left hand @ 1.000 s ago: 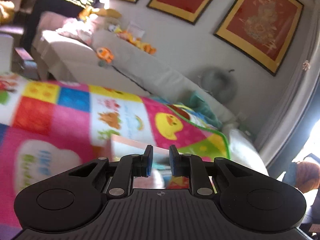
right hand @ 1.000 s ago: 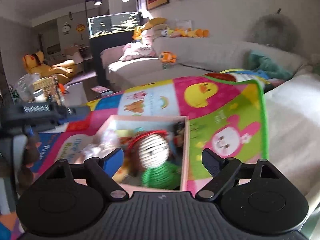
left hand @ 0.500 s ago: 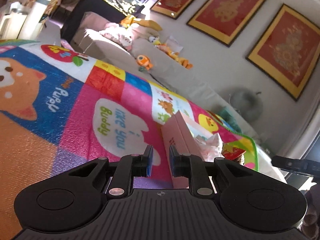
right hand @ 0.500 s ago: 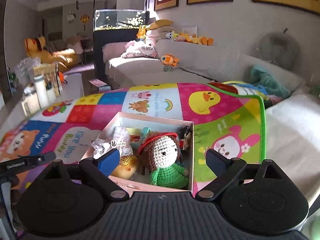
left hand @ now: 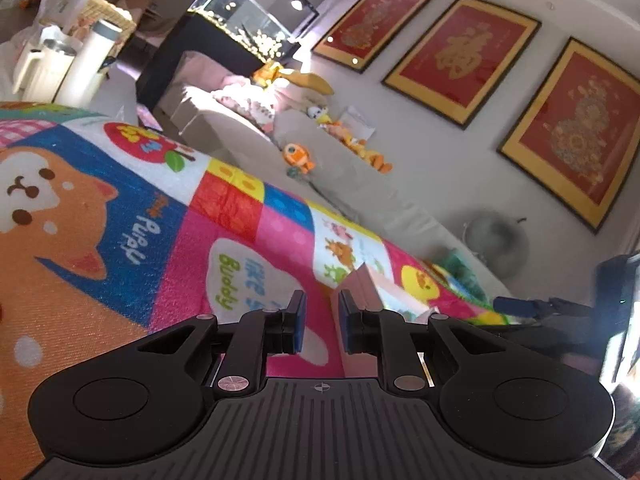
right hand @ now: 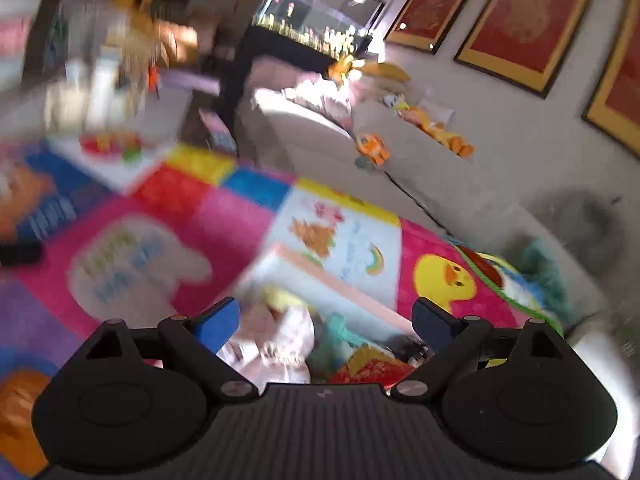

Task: Organize objects

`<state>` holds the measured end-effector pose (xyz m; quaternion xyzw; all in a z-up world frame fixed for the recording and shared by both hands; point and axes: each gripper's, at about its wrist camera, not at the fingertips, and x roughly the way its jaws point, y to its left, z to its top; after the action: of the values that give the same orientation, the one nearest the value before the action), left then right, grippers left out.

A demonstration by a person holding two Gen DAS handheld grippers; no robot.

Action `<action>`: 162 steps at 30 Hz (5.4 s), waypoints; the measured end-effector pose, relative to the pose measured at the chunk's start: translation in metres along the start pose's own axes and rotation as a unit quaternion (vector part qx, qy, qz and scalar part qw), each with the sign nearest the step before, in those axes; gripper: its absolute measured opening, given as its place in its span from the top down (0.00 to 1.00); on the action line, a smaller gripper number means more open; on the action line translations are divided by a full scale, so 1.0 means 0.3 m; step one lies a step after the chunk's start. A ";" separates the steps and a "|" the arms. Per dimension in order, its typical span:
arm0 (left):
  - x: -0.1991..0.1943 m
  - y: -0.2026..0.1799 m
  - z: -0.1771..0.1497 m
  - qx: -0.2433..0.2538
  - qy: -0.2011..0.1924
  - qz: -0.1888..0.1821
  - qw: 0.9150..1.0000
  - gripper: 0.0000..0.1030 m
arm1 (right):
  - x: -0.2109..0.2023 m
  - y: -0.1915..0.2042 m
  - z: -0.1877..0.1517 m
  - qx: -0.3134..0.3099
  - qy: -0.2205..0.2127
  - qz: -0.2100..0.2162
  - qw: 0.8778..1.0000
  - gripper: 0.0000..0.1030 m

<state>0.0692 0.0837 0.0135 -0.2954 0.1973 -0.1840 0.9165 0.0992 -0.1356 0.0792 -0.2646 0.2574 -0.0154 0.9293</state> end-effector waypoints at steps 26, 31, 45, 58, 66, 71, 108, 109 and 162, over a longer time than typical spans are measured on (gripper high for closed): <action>0.293 -0.395 -0.043 0.192 0.169 0.076 0.964 0.82 | -0.160 -0.343 -0.495 0.166 -0.004 0.102 0.981 0.27; 0.387 -0.382 -0.087 0.221 0.193 0.154 0.944 0.51 | -0.096 -0.318 -0.504 0.182 0.002 0.119 0.976 0.31; 0.243 -0.035 0.110 0.158 0.116 0.263 0.945 0.03 | -0.009 -0.058 -0.231 0.096 -0.025 0.188 0.977 0.31; 0.017 -0.096 0.131 0.174 0.018 0.185 0.967 0.06 | -0.029 -0.021 -0.230 0.180 0.026 0.177 0.967 0.13; -0.212 -0.209 -0.198 0.214 0.103 0.192 0.952 0.06 | -0.234 0.011 -0.407 0.202 0.072 0.174 0.961 0.00; -0.140 -0.201 -0.263 0.227 0.122 0.258 0.931 0.06 | -0.191 0.028 -0.455 0.224 0.111 0.140 0.958 0.00; -0.026 -0.209 -0.242 0.217 0.119 0.289 0.925 0.01 | -0.078 0.051 -0.410 0.222 0.063 0.137 0.963 0.00; -0.026 -0.208 -0.241 0.217 0.119 0.289 0.925 0.01 | -0.078 0.051 -0.410 0.222 0.063 0.137 0.963 0.00; -0.026 -0.208 -0.240 0.216 0.119 0.289 0.925 0.01 | -0.076 0.051 -0.410 0.222 0.063 0.137 0.963 0.00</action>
<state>0.0150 0.0063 -0.0001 0.0042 0.3372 0.0171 0.9413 0.0179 -0.1782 -0.0072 -0.0122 0.3393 0.0384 0.9398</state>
